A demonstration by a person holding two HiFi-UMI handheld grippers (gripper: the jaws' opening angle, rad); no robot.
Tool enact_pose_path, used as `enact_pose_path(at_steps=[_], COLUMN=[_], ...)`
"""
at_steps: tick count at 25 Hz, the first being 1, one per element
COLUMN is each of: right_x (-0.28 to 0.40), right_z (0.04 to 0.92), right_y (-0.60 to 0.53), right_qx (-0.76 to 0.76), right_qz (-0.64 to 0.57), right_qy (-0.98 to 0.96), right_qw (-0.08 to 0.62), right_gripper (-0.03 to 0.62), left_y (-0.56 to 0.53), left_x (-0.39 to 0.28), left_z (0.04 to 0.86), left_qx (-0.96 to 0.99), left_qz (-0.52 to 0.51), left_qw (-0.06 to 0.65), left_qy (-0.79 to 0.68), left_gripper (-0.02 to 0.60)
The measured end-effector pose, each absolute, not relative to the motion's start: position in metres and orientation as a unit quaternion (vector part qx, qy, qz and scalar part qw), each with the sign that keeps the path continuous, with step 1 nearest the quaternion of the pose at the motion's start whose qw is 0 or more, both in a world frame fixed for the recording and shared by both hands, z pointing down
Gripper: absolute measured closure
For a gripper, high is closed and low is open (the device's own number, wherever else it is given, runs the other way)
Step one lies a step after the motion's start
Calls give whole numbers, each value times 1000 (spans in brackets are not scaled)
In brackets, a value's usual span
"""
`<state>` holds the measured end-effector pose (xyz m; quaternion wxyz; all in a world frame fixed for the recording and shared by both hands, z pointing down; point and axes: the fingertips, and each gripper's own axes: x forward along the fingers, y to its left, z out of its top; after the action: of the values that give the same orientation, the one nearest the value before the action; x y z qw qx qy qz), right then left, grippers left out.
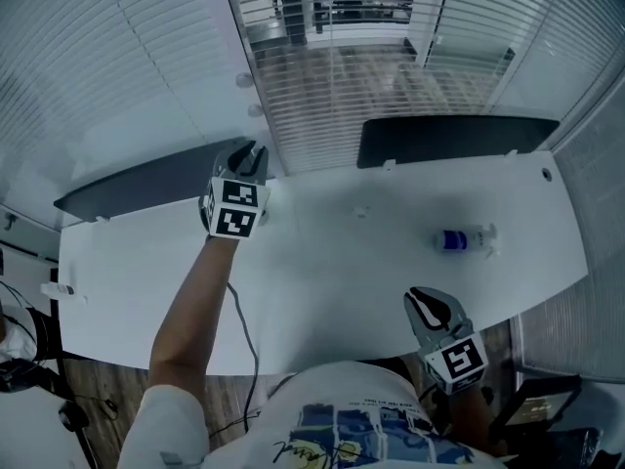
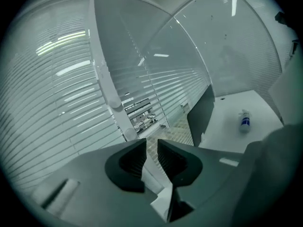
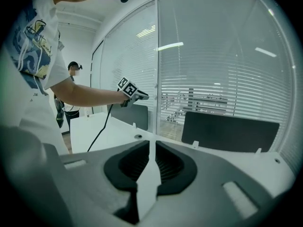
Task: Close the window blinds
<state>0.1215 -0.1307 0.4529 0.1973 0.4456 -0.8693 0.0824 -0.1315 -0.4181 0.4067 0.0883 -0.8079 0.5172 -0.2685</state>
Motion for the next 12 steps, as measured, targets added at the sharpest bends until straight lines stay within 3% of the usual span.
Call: enact_pose_path(at_steps=[12], right_x=[159], right_z=[466], right_y=[-138], right_qx=[450], right_qz=[93], right_qy=[-863], right_qw=[211], right_gripper=[565], left_y=[-485], left_x=[-140], left_z=[402], left_qx=[-732], left_qz=[-362], left_qw=[189], left_qy=[545], left_gripper=[456])
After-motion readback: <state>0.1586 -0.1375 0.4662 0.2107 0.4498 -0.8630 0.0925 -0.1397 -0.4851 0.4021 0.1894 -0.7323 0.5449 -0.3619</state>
